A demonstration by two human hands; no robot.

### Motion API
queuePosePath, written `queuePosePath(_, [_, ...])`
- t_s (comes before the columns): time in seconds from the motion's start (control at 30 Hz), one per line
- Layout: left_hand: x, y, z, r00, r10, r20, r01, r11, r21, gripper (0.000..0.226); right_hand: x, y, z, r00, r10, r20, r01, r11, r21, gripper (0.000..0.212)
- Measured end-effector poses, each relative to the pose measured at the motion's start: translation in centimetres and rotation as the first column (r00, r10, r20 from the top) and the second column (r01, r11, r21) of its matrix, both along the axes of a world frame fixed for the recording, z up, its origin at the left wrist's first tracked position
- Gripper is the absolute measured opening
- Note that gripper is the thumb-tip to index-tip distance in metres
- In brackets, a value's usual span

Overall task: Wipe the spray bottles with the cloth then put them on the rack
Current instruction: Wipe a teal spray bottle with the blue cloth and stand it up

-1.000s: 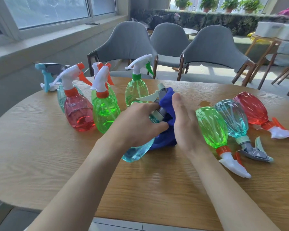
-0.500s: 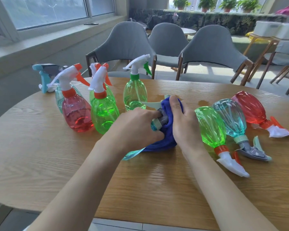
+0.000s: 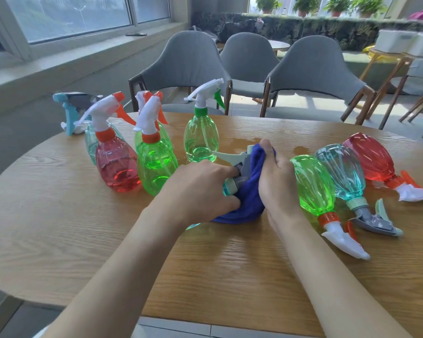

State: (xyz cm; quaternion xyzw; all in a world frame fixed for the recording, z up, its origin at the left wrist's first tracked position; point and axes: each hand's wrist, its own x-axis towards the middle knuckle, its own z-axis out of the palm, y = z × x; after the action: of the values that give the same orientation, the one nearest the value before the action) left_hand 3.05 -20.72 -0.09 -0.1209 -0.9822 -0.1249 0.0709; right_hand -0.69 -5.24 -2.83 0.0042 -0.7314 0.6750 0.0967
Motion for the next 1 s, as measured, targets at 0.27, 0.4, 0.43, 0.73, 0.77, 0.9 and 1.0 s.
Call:
queuePosePath(0.27, [-0.9, -1.5, 0.0, 0.993, 0.107, -0.056, -0.105, 0.994, 0.039, 0.053, -0.6, -0.1, -0.7, 0.996, -0.061, 0.063, 0.074, 0.967, -0.243, 0.038])
queuePosePath(0.4, [-0.9, -1.5, -0.1, 0.992, 0.107, -0.061, -0.108, 0.994, -0.017, 0.057, -0.4, 0.8, 0.1, 0.995, -0.1, -0.02, 0.093, 0.969, -0.228, 0.051])
queuePosePath(0.43, [-0.8, -1.2, -0.1, 0.994, 0.097, -0.052, -0.099, 0.994, -0.049, 0.057, 0.0, 0.6, 0.4, 0.995, -0.069, -0.068, 0.057, 0.983, -0.172, 0.048])
queuePosePath(0.73, [-0.5, 0.0, -1.1, 0.995, -0.023, -0.096, 0.0, 0.973, -0.231, 0.025, -0.1, -0.1, -0.4, 0.984, 0.162, -0.08, -0.145, 0.971, 0.193, 0.019])
queuePosePath(0.77, [-0.5, 0.0, -1.2, 0.995, -0.043, -0.092, 0.021, 0.973, -0.228, 0.024, -0.1, 0.1, -0.3, 0.985, 0.15, -0.086, -0.133, 0.975, 0.178, 0.022])
queuePosePath(0.9, [-0.5, 0.0, -1.3, 0.994, -0.078, -0.082, 0.059, 0.974, -0.218, 0.027, 0.2, -0.5, -0.3, 0.989, 0.051, -0.138, -0.015, 0.968, 0.249, 0.04])
queuePosePath(1.0, [-0.7, -0.1, -1.5, 0.992, -0.089, -0.095, 0.066, 0.973, -0.223, 0.028, 0.1, -0.8, -0.5, 0.993, -0.002, -0.117, 0.022, 0.985, 0.173, 0.038])
